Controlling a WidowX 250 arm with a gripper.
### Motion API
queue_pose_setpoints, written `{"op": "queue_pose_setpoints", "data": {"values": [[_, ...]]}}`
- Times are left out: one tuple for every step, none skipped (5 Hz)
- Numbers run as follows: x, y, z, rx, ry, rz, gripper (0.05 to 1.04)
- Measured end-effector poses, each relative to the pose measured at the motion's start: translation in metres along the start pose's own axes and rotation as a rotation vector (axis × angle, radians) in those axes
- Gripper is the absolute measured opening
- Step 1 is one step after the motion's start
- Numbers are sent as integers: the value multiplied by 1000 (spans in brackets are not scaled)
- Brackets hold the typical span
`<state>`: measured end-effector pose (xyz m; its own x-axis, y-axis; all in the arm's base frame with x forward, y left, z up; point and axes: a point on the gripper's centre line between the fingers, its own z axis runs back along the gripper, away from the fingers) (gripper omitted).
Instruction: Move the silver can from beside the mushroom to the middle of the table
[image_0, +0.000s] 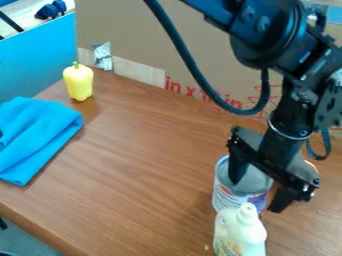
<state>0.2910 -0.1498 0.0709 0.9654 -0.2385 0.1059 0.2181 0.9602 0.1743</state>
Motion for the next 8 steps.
{"op": "queue_pose_setpoints", "data": {"values": [[-2, 32, -9, 13, 40, 66, 1001], [-1, 79, -13, 16, 113, 135, 1001], [-3, 129, -11, 29, 173, 233, 1001], [-12, 171, -19, 76, 276, 315, 1001], [-18, 183, -30, 83, 352, 287, 1001], [-21, 190, -33, 115, 389, 273, 1001], [-21, 194, -31, 113, 405, 272, 1001], [-23, 198, -31, 72, 404, 284, 1001]]}}
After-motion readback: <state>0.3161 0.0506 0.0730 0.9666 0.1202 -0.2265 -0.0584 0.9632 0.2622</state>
